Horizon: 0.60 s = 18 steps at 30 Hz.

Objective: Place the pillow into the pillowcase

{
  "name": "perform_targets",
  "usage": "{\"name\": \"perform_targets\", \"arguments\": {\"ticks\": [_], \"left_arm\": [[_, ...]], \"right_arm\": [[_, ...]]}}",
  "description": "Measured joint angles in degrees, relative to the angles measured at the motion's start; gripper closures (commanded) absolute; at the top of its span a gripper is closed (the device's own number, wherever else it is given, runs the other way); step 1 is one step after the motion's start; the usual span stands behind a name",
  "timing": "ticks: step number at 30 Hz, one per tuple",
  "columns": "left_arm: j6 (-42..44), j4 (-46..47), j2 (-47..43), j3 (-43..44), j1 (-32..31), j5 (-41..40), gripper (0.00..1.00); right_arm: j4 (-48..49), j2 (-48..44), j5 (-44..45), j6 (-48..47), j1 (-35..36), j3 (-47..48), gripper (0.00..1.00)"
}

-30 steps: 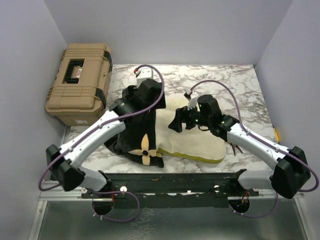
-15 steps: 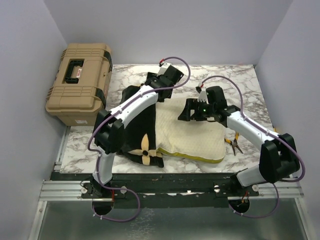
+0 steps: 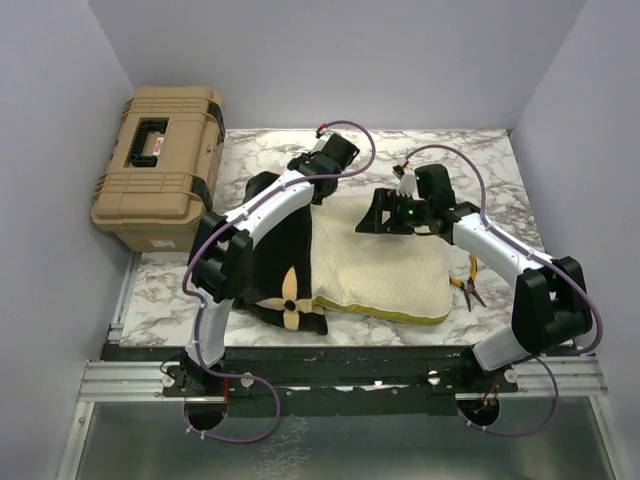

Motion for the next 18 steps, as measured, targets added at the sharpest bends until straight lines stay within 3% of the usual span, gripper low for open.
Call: {"name": "perform_targets", "arguments": {"ticks": [9, 15, 18], "left_arm": [[0.3, 6.0, -14.5, -5.9, -0.9, 23.4, 1.00], [-0.9, 12.7, -22.2, -11.8, -1.0, 37.9, 1.00], [-1.3, 14.8, -23.4, -13.7, -1.0, 41.6, 1.00]], "right_arm": [[3.2, 3.1, -2.5, -0.8, -2.8, 5.0, 0.08], [11.7, 4.9, -6.4, -4.3, -3.6, 7.2, 0.07], [17.5, 6.6, -8.5, -6.0, -3.6, 7.3, 0.07]]}}
